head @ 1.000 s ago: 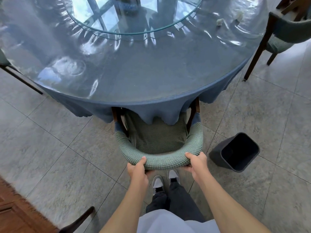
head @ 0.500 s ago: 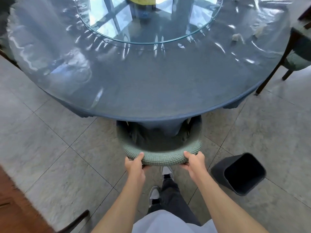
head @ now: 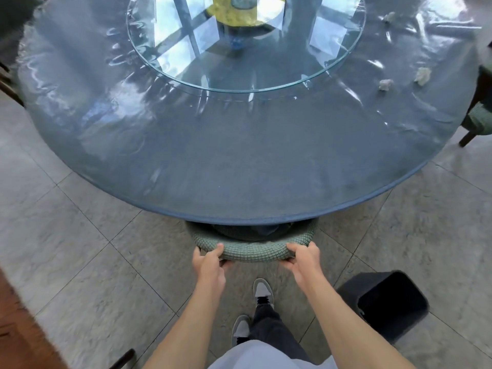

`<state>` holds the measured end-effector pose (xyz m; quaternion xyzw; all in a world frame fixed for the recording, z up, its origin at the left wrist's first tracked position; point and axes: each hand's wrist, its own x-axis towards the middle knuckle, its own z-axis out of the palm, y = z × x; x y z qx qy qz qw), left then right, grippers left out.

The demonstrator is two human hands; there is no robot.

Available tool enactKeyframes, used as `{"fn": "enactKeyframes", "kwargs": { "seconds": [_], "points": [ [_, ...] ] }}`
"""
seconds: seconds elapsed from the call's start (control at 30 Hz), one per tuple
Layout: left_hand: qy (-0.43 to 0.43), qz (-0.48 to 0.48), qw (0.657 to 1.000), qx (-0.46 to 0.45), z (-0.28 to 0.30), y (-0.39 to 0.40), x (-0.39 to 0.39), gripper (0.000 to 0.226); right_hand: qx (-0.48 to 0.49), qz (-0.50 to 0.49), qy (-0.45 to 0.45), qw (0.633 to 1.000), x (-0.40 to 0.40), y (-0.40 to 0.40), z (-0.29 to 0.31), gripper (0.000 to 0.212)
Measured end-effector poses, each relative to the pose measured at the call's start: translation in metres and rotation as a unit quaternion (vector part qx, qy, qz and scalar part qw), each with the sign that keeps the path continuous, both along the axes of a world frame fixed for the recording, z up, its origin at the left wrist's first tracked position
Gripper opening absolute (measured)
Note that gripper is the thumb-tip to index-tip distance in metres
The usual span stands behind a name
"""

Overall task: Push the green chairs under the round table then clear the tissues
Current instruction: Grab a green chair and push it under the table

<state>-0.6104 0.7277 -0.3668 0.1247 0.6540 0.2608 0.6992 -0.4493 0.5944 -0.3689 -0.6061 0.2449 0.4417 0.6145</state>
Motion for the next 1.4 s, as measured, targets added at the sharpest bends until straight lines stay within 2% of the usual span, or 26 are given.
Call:
{"fn": "enactKeyframes", "kwargs": {
  "seconds": [0.1,0.27,0.43,0.57,1.0,1.13,1.27,1.33,1.4],
  "points": [
    [-0.001,0.003,1.0,-0.002,-0.002,0.01,0.008,0.076,0.006,-0.008,0.014,1.0,0.008,0.01,-0.001,0.071],
    [-0.001,0.002,1.0,-0.001,-0.004,0.02,0.016,0.077,0.003,-0.015,0.012,1.0,0.015,0.021,0.0,0.077],
    [-0.003,0.005,1.0,-0.001,-0.006,0.027,0.023,0.083,0.003,-0.013,0.0,1.0,0.023,0.03,0.003,0.069],
    [0.0,0.006,1.0,-0.002,-0.005,0.031,0.029,0.085,0.009,-0.015,-0.001,1.0,0.027,0.034,0.005,0.079],
    [0.048,-0.028,0.998,0.014,-0.004,0.031,0.026,0.088,-0.012,0.007,-0.02,1.0,0.025,0.033,0.011,0.062],
    [0.118,-0.074,0.989,0.056,-0.002,0.029,0.019,0.08,-0.086,0.042,-0.073,0.993,0.02,0.029,0.018,0.059],
    [0.177,-0.118,0.97,0.114,0.014,0.033,0.017,0.06,-0.238,0.098,-0.214,0.942,0.021,0.027,0.035,0.025],
    [0.195,-0.135,0.961,0.145,0.025,0.035,0.017,0.051,-0.238,0.125,-0.277,0.922,0.025,0.029,0.044,0.016],
    [0.208,-0.153,0.948,0.187,0.038,0.037,0.018,0.044,-0.219,0.174,-0.331,0.901,0.028,0.035,0.057,0.019]
  ]
}}
